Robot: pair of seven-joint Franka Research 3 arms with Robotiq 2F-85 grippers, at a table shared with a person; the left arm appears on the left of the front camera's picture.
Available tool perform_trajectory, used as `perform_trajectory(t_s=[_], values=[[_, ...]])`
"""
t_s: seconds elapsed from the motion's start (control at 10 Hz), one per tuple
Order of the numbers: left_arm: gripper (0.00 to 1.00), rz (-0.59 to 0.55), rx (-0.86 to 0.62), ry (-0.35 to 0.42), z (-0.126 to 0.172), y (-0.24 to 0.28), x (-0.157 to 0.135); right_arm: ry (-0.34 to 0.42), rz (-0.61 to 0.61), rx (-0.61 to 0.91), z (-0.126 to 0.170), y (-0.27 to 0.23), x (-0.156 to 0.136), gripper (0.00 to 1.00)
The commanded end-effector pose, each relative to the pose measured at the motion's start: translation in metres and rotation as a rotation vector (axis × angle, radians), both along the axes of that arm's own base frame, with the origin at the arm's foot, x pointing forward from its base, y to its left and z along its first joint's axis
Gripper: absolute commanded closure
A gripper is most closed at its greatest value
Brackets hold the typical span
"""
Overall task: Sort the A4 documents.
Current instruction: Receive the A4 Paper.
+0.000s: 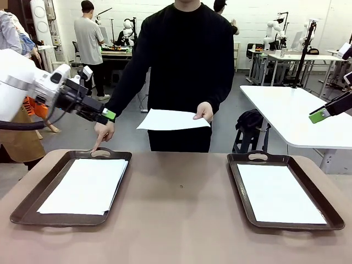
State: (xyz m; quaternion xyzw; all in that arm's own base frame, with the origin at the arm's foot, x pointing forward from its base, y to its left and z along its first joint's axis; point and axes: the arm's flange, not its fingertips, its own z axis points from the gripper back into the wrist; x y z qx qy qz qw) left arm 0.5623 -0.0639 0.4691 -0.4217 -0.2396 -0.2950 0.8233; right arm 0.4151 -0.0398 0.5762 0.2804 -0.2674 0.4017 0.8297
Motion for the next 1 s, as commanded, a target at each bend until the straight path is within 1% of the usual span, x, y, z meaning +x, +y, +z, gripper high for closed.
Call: perform_trajectory(t_s=[0.0, 0.2, 0.4, 0.5, 0.7, 0.9], values=[[0.00, 0.020, -0.075, 0.071, -0.002, -0.014, 0.028, -0.001, 0.005, 0.005, -0.001, 0.001, 0.000, 0.00], [0.00, 0.081, -0.176, 0.147, -0.014, -0.028, 0.043, -0.001, 0.005, 0.005, -0.001, 0.001, 0.000, 0.00], [0.00, 0.106, -0.188, 0.217, -0.026, -0.043, 0.058, -0.001, 0.005, 0.005, -0.001, 0.001, 0.000, 0.00], [0.00, 0.108, -0.218, 0.242, -0.031, -0.052, 0.064, -0.001, 0.005, 0.005, -0.001, 0.001, 0.000, 0.00], [0.00, 0.109, -0.281, 0.281, -0.035, -0.066, 0.073, -0.001, 0.005, 0.005, -0.001, 0.001, 0.000, 0.00], [0.00, 0.115, -0.325, 0.296, -0.037, -0.078, 0.082, -0.001, 0.005, 0.005, -0.001, 0.001, 0.000, 0.00]])
